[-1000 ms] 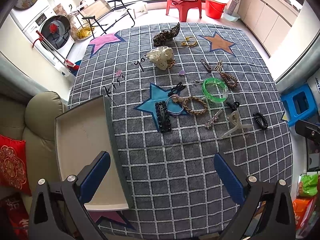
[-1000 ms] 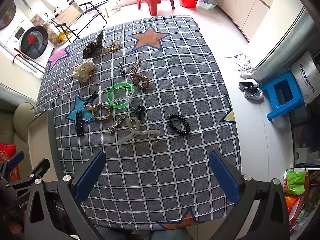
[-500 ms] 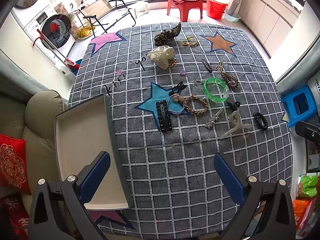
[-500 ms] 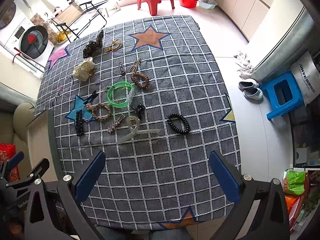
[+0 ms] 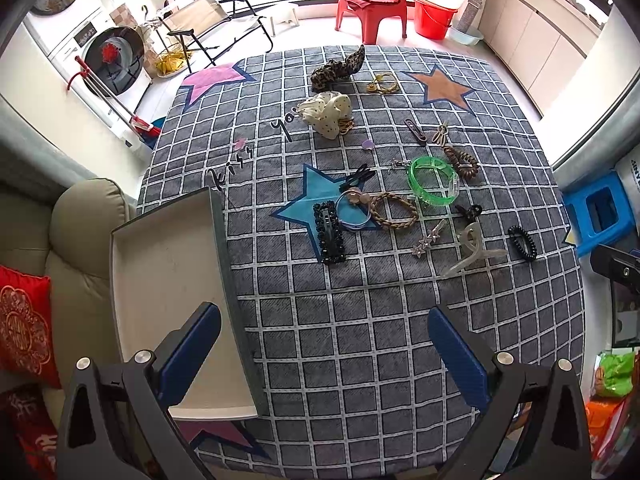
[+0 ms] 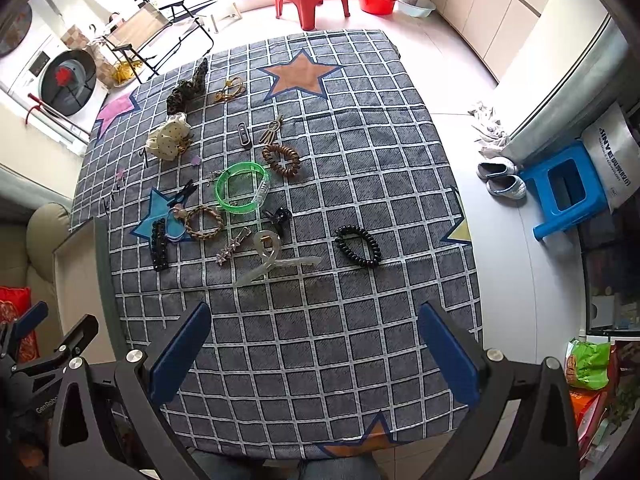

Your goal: Organize jewelry

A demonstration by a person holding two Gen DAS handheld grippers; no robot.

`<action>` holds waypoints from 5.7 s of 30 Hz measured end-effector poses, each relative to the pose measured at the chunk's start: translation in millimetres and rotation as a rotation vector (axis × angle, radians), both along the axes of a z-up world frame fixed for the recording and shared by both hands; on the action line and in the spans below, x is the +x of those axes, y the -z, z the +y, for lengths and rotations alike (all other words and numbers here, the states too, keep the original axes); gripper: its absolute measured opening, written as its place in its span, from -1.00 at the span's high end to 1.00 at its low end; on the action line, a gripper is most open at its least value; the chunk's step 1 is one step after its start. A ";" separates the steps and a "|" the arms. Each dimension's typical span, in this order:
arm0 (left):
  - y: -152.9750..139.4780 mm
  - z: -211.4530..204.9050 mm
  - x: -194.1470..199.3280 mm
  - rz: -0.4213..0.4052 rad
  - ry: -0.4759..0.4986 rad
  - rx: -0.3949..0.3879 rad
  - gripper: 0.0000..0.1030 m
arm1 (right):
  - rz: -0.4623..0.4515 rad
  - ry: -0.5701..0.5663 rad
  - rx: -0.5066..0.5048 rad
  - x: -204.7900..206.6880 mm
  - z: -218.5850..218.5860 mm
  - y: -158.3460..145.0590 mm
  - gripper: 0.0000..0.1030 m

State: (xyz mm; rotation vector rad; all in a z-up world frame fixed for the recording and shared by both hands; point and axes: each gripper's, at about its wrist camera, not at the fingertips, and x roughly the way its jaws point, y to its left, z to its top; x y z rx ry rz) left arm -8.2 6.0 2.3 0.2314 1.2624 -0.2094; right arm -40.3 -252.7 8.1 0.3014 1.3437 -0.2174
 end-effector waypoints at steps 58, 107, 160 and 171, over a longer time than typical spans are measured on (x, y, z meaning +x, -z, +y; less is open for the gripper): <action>25.9 11.5 2.6 0.056 -0.041 -0.013 -1.00 | 0.042 -0.003 0.030 -1.3 1.8 19.5 -1.00; 158.8 -18.4 100.7 0.139 -0.088 -0.093 0.39 | 0.147 -0.166 0.040 84.0 42.9 175.0 -0.50; 130.7 260.4 -39.7 0.111 -0.482 -0.072 0.39 | 0.141 -0.706 0.243 75.8 355.6 105.8 -0.47; 163.4 259.1 -37.1 0.165 -0.477 -0.037 0.39 | 0.246 -0.804 0.138 81.6 404.9 151.1 -0.47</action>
